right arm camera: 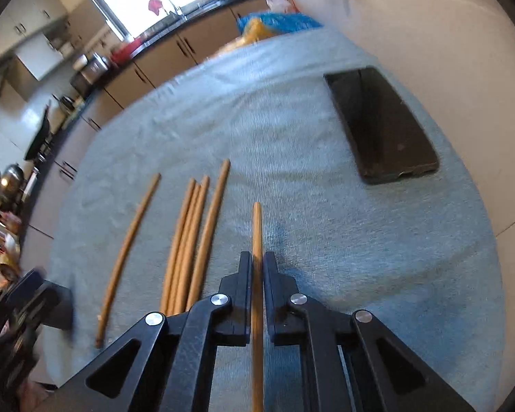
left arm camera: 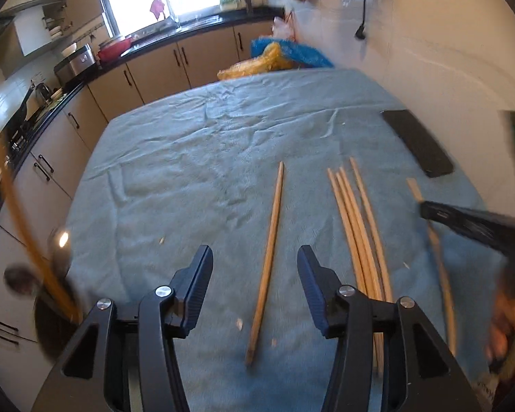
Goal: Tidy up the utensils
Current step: 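Grasp a wooden chopstick on the towel with the right gripper, then grasp another wooden chopstick with the left gripper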
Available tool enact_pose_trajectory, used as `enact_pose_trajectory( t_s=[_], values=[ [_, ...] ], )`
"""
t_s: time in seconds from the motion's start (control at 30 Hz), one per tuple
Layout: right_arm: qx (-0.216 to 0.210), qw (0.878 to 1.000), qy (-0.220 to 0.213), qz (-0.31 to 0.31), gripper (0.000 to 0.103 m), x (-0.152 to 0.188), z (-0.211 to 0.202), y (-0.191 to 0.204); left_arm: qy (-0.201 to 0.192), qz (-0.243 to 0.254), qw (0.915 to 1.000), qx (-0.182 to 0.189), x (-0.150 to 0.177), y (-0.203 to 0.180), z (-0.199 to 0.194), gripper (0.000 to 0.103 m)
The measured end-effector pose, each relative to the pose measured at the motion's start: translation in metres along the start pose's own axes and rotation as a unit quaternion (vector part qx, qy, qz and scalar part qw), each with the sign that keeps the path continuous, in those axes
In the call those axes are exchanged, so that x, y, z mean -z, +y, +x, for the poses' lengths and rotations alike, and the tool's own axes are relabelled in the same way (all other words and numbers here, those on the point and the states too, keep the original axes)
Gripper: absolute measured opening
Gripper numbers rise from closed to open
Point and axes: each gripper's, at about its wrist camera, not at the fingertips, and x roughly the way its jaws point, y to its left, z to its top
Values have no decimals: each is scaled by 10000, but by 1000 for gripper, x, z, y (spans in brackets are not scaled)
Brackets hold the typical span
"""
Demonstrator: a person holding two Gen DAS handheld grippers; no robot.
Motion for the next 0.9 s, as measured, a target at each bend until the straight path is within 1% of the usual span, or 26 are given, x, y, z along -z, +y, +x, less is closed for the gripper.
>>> enact_pose_trajectory(
  t_s=[0.03, 0.07, 0.1, 0.2, 0.3, 0.37, 0.4, 0.47, 0.5, 0.57, 0.6, 0.67, 0.7, 0.83, 0.87, 0.9],
  values=[
    [-136, 9999, -79, -11, 7, 2, -6, -1, 102, 28, 9999, 89, -10, -3, 11, 50],
    [-293, 9994, -174, -10, 7, 3, -15, -2, 185, 51, 9998, 83, -19, -7, 21, 50],
    [-344, 9991, -227, -14, 7, 4, -20, -3, 292, 72, 9995, -6, -31, -10, 34, 50],
    [-485, 9981, -387, -39, 7, 9, -36, -8, 528, 71, 9985, 148, -55, -14, 64, 50],
    [-581, 9974, -426, -29, 7, 13, -43, -14, 844, 6, 9959, 332, -75, -16, 95, 49],
    [-623, 9970, -464, 31, 7, 14, -49, -17, 962, 6, 9953, 128, -80, -18, 108, 46],
    [-644, 9968, -467, 35, 7, 14, -50, -18, 1036, 1, 9946, 46, -83, -19, 117, 43],
    [-682, 9964, -487, 86, 7, 13, -54, -23, 1208, 8, 9926, 128, -86, -19, 129, 40],
    [-696, 9963, -493, 105, 7, 13, -54, -24, 1278, -26, 9918, 78, -86, -19, 136, 35],
    [-729, 9960, -498, 118, 7, 15, -55, -27, 1220, -38, 9925, 113, -88, -18, 138, 34],
    [-747, 9958, -503, 155, 7, 15, -55, -29, 1237, -60, 9922, 147, -90, -18, 140, 31],
    [-786, 9955, -500, 175, 7, 14, -56, -30, 1246, -83, 9918, 268, -90, -20, 140, 18],
    [-798, 9954, -505, 188, 7, 14, -56, -30, 1219, -58, 9921, 303, -88, -23, 139, 8],
    [-841, 9948, -535, 216, 7, 15, -57, -29, 998, 134, 9949, 52, -77, -35, 130, 6],
    [-840, 9947, -542, 219, 7, 14, -57, -28, 981, 101, 9951, 75, -73, -36, 127, 6],
    [-852, 9946, -558, 209, 7, 15, -59, -28, 948, 35, 9953, 190, -68, -33, 122, 6]
  ],
)
